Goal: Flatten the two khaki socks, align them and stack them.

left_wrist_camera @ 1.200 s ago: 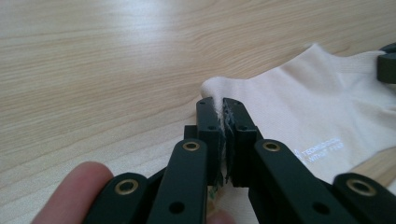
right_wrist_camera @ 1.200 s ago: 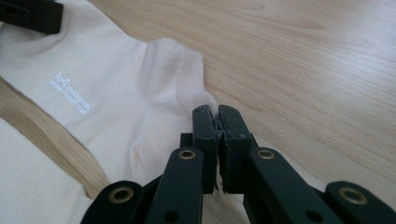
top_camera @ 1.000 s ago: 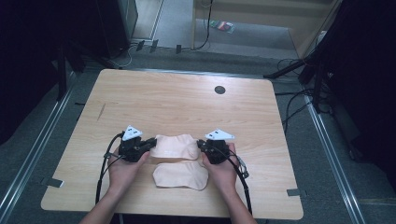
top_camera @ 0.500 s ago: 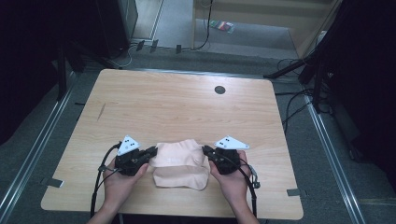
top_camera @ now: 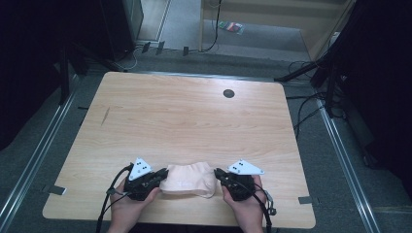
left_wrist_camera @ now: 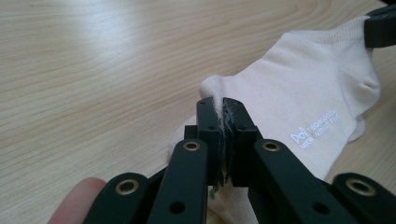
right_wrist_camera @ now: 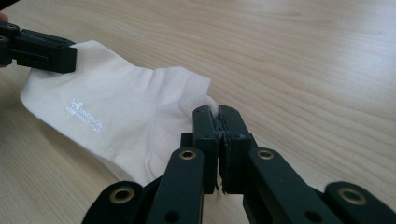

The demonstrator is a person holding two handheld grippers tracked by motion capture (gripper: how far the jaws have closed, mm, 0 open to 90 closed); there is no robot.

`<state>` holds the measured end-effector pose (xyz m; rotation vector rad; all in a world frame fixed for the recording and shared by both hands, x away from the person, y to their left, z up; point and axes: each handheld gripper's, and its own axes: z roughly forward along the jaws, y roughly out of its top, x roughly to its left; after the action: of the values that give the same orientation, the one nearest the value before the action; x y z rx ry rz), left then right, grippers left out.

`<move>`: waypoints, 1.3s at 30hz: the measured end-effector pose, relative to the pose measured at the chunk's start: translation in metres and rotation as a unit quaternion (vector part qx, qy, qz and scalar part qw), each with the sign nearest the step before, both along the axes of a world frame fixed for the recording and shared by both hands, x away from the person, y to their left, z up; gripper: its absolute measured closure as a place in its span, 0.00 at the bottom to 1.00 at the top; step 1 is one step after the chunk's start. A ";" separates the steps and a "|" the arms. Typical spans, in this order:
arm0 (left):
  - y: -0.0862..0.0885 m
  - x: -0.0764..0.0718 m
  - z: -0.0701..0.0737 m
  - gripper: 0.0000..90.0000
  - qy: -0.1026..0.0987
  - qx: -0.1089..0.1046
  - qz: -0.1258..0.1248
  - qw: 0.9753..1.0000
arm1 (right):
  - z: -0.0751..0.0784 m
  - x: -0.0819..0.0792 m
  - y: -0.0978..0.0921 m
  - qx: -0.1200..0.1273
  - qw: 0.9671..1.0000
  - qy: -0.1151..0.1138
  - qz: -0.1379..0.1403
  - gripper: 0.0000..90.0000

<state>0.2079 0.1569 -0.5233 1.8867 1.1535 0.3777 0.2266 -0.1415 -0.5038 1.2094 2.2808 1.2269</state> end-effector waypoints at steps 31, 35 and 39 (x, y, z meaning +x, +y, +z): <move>-0.009 0.001 -0.022 0.97 -0.008 0.069 0.012 0.997 | -0.023 -0.001 0.001 -0.031 0.999 0.033 0.000 0.98; -0.006 -0.001 -0.018 0.98 -0.025 0.071 0.028 0.997 | -0.022 0.000 -0.002 -0.036 0.999 0.029 -0.011 0.99; -0.002 0.000 -0.016 0.98 -0.026 0.065 0.035 0.997 | -0.022 0.002 -0.005 -0.038 0.999 0.032 -0.017 0.99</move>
<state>0.2076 0.1553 -0.5390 1.9389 1.1873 0.5499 0.2289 -0.1466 -0.5261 1.2723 2.3199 1.0953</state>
